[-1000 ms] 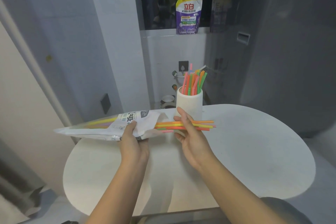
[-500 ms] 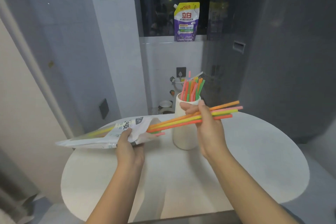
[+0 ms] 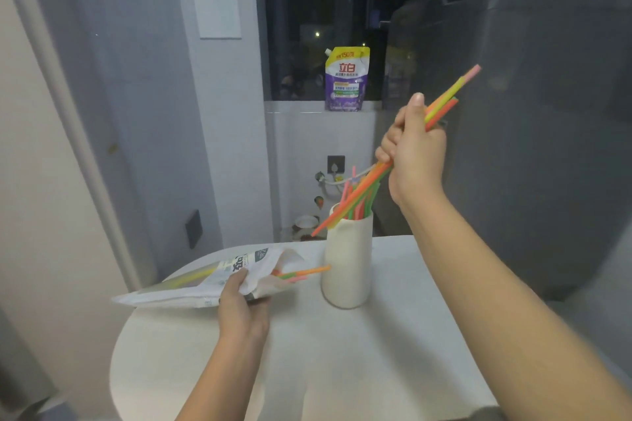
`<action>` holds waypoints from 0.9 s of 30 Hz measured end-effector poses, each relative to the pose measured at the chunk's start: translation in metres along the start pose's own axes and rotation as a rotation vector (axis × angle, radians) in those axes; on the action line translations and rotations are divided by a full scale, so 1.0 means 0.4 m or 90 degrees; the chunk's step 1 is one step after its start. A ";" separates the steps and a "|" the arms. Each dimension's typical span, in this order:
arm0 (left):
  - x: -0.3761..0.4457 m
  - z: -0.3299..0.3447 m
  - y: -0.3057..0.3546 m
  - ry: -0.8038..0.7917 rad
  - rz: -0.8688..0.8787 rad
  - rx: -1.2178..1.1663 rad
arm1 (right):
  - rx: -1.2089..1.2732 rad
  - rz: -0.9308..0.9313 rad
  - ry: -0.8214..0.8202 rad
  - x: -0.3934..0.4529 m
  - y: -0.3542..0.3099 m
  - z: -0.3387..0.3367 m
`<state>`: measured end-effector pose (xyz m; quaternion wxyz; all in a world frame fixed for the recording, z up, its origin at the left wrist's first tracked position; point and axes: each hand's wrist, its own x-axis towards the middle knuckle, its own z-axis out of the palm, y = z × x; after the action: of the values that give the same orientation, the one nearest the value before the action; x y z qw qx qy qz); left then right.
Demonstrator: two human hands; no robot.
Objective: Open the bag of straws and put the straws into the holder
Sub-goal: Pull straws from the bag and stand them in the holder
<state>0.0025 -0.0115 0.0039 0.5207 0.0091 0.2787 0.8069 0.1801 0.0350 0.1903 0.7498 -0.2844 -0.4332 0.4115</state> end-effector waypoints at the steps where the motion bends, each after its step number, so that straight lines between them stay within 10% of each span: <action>1: -0.002 0.000 0.000 -0.002 -0.002 -0.001 | -0.016 -0.015 0.003 0.009 -0.006 0.005; 27: 0.008 0.010 0.005 0.011 -0.022 0.014 | -0.278 -0.095 0.075 0.079 0.062 0.032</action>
<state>0.0006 -0.0076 0.0074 0.5323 0.0030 0.2925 0.7944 0.1688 0.0754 0.1898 0.7227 -0.4305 -0.4872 0.2344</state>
